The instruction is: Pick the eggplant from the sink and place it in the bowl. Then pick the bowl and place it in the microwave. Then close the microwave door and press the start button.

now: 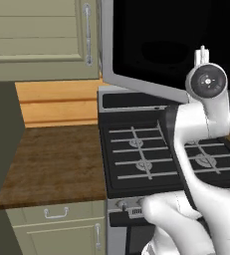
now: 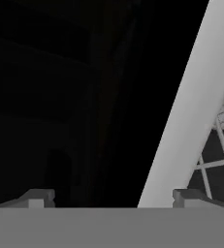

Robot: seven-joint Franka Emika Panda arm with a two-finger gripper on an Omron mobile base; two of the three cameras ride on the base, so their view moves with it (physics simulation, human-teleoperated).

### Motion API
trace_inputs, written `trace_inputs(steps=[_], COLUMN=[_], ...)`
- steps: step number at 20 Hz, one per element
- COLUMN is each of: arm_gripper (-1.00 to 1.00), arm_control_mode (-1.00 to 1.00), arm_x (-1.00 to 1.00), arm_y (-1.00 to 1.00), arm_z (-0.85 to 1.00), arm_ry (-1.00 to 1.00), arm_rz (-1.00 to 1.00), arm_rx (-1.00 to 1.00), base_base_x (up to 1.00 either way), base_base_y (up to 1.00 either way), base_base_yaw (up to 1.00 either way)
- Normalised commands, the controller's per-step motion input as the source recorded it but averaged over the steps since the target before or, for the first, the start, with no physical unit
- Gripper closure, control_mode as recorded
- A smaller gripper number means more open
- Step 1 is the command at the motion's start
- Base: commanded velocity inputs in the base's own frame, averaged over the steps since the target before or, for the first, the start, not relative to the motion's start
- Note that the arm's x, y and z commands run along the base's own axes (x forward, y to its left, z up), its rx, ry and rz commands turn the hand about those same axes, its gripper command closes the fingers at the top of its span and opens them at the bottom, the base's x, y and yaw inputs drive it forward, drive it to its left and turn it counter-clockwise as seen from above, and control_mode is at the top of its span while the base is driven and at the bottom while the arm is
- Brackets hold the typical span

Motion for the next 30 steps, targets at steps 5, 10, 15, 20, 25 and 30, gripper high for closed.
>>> trace_inputs(steps=[5,10,15,20,25,30], arm_gripper=[-1.00,-1.00,-1.00,-1.00,-1.00,-1.00], arm_control_mode=[-1.00,-1.00,-1.00,-1.00,-1.00,-1.00], arm_x=[0.86,0.75,0.70,0.72,0.73,0.61], arm_y=[0.00,-0.01,-0.02,0.00,0.00,0.00], arm_z=[0.02,0.02,0.00,0.00,0.00,0.00], arm_ry=[0.04,0.01,0.00,0.01,0.06,0.05], arm_rz=[0.27,0.25,0.16,0.10,0.08,0.05], arm_rx=[0.16,0.14,0.13,0.10,0.07,0.04], base_base_x=[0.00,0.00,0.00,0.00,0.00,0.00], base_base_y=[0.00,0.00,0.00,0.00,0.00,0.00], base_base_yaw=[0.00,0.00,0.00,0.00,0.00,0.00])
